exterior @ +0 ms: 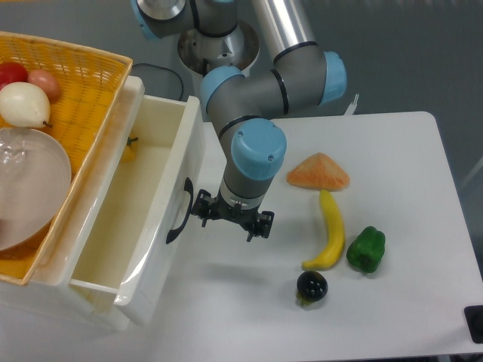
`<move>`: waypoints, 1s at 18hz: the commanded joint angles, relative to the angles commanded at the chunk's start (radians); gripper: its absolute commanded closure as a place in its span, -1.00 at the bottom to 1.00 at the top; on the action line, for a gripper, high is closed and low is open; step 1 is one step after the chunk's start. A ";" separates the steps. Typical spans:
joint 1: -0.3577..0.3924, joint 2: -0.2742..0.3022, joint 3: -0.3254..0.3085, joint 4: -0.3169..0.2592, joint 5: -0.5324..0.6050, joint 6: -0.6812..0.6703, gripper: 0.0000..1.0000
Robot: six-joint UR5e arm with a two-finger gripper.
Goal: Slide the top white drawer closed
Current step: 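Push the open white drawer's front panel inward with the gripper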
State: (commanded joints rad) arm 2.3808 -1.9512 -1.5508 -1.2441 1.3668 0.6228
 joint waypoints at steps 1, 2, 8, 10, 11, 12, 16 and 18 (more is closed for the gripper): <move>-0.006 0.003 0.000 0.000 0.000 0.000 -1.00; -0.011 0.005 0.000 0.000 -0.002 0.000 -1.00; -0.058 0.015 -0.003 0.000 -0.002 -0.002 -1.00; -0.064 0.017 -0.003 0.000 -0.003 0.000 -1.00; -0.071 0.017 -0.003 0.000 -0.002 0.000 -1.00; -0.072 0.017 -0.003 0.000 -0.002 0.002 -1.00; -0.077 0.023 -0.006 0.000 0.000 0.003 -1.00; -0.083 0.023 -0.006 0.000 0.000 0.002 -1.00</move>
State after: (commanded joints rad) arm 2.2979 -1.9282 -1.5570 -1.2441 1.3668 0.6243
